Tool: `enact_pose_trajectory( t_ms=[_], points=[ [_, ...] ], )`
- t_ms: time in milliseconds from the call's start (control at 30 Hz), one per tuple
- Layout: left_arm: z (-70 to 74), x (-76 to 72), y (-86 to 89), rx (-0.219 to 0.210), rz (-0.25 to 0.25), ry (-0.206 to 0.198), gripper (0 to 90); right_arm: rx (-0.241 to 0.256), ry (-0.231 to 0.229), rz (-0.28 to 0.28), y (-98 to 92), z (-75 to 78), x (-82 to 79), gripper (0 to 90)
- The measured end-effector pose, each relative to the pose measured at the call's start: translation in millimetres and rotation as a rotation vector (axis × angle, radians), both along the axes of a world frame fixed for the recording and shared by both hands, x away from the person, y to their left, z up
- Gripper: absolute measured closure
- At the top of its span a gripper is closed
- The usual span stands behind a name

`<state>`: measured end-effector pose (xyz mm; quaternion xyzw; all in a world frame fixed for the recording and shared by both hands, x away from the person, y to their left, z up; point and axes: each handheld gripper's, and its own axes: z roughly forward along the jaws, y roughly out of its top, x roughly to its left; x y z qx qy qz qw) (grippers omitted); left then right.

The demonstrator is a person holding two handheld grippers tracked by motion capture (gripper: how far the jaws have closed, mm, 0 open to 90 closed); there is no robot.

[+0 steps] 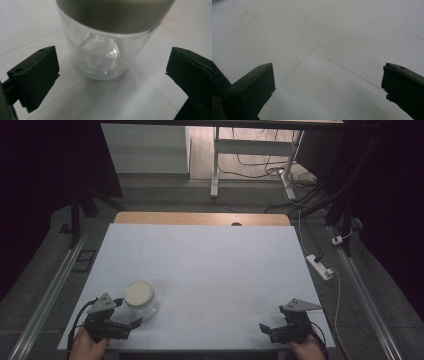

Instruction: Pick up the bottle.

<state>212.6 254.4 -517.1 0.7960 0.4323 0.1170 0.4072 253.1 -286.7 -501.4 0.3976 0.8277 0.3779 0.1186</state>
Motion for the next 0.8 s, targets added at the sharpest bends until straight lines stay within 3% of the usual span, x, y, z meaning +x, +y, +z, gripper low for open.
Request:
enact_pose_trajectory(
  t_ms=[233,800],
  points=[
    [-2.5,13.2,-6.2,0.019,0.0,0.021,0.0,-0.003,0.009,0.003,0.7,-0.5,0.7,0.0],
    [-4.7,37.0,-18.3,0.048,-0.061,-0.033,0.0,-0.008,0.021,0.005,1.4,-1.1,1.8,0.0]
  ],
)
